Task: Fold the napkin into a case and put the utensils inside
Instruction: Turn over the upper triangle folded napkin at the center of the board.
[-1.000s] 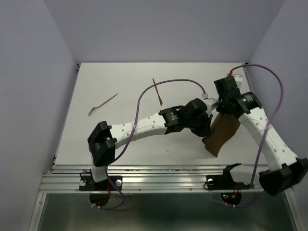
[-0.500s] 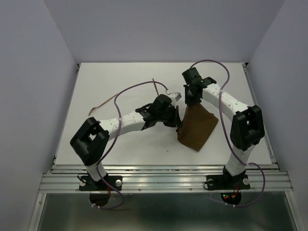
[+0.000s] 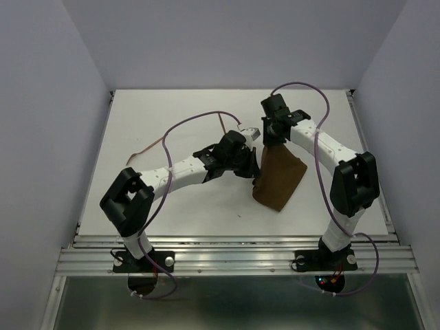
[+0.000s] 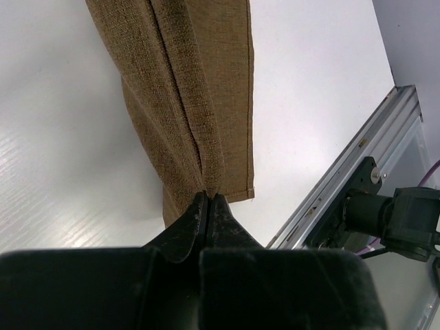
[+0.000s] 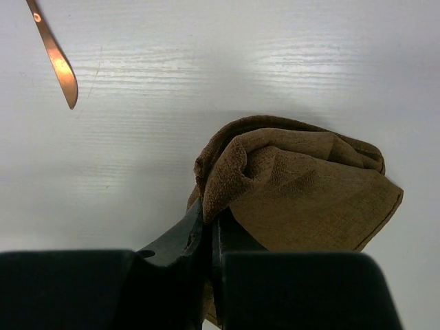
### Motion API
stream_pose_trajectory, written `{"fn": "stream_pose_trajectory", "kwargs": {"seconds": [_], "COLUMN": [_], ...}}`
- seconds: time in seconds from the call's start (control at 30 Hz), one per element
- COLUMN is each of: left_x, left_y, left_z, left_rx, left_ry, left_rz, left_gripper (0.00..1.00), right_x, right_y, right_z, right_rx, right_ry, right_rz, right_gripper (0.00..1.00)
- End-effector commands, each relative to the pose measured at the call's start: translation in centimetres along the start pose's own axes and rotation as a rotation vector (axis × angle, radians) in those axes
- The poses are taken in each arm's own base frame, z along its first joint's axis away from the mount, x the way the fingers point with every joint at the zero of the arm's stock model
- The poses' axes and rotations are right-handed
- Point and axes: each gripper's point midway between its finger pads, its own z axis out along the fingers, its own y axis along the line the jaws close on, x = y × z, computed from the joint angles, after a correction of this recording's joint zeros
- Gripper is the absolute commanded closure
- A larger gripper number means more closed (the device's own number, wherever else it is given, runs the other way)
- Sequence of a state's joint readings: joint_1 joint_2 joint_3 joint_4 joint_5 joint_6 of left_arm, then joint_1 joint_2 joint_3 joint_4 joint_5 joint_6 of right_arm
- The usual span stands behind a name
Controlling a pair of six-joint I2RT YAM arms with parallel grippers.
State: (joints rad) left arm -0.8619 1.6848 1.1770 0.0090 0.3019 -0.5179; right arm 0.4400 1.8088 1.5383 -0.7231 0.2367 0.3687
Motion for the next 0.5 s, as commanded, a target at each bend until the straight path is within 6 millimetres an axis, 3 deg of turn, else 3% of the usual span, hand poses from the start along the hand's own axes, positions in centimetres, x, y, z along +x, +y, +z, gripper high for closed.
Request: {"fn": "stream_pose_trajectory", "kwargs": {"seconds": [0.0, 0.27, 0.3, 0.47], "left_x": [2.0, 4.3, 5.4, 7.1], "left_y": [-1.5, -0.1, 0.5, 0.8], "left_z": [-0.6, -0.7, -0.7, -1.4], "left_rx": [0.053, 0.052, 0.044, 0.076], "left_ry": [0.086, 0.095, 0.114, 0.109], "left_rz": [-0.003, -0.036, -0.047, -0.078], "left_gripper": [1.00, 1.00, 1.00, 1.00], "right_x": [-6.5, -5.0, -4.3, -3.0], "right_y": [0.1, 3.0, 3.3, 7.0], "right_z": [-1.6, 0.2, 0.7, 1.0], "right_rx": [-0.025, -0.080, -0.069, -0.071], "right_ry": [-0.231, -0.168, -0.144, -0.120], "right_rz": [0.053, -0.036, -0.057, -0.163], "right_gripper": [0.99, 0.99, 0.99, 0.99]}}
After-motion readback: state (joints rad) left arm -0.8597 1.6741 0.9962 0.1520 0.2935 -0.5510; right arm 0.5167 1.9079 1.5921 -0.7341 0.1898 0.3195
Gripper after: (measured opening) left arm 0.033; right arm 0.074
